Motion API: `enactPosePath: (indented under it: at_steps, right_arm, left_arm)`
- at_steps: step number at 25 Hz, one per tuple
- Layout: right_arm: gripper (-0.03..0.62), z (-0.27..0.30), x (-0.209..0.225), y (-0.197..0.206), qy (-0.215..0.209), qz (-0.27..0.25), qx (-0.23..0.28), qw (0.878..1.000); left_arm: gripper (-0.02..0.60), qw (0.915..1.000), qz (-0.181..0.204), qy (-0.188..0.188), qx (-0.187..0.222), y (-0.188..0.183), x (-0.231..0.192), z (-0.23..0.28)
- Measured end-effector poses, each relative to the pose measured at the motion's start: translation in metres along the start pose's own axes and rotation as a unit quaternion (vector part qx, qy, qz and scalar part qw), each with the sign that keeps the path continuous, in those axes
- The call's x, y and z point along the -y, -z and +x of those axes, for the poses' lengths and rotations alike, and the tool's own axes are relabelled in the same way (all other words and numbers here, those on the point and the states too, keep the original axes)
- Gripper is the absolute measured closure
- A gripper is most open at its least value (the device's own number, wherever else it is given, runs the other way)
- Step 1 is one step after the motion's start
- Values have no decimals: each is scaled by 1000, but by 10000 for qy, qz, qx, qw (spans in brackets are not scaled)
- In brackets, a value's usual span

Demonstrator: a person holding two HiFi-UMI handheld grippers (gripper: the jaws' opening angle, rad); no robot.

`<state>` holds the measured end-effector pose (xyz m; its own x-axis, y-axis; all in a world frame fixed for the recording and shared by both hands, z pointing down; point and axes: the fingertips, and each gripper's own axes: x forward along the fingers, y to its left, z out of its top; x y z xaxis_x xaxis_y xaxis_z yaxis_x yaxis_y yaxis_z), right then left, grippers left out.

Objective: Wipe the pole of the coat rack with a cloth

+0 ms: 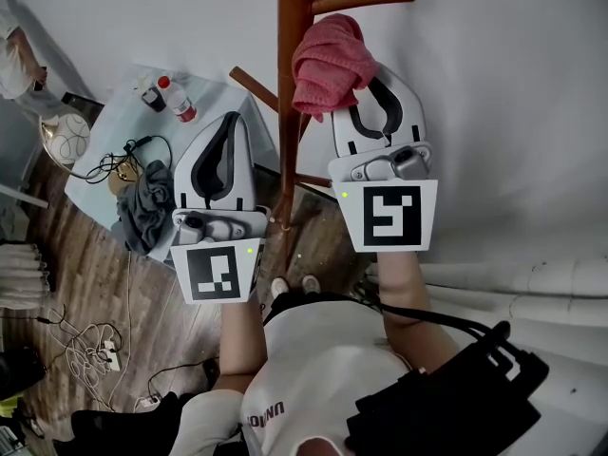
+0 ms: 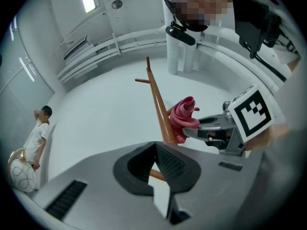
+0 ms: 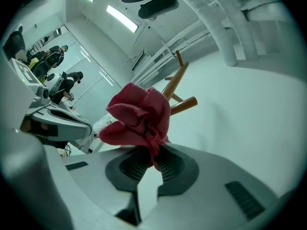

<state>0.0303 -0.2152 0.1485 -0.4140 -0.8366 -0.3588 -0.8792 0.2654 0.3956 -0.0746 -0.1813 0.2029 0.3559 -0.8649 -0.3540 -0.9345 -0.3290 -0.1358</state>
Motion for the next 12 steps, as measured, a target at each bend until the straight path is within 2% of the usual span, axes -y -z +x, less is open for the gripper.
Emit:
enactPosePath:
  at_steps: [5, 6, 9, 12]
  right_arm:
    - [546, -4, -7, 4, -14, 24, 2, 10000]
    - [546, -5, -9, 8, -69, -88, -90, 9999]
    - [546, -9, -15, 24, -386, -872, -613, 9936]
    - [546, -9, -17, 28, -449, -960, -714, 9918]
  left_arm:
    - [569, 10000, 13, 46, -44, 1, 1, -3]
    - [569, 10000, 8, 47, -49, 2, 1, -4]
    - [569, 10000, -26, 47, -68, 4, 1, -5]
    - [569, 9999, -70, 37, -110, 6, 2, -6]
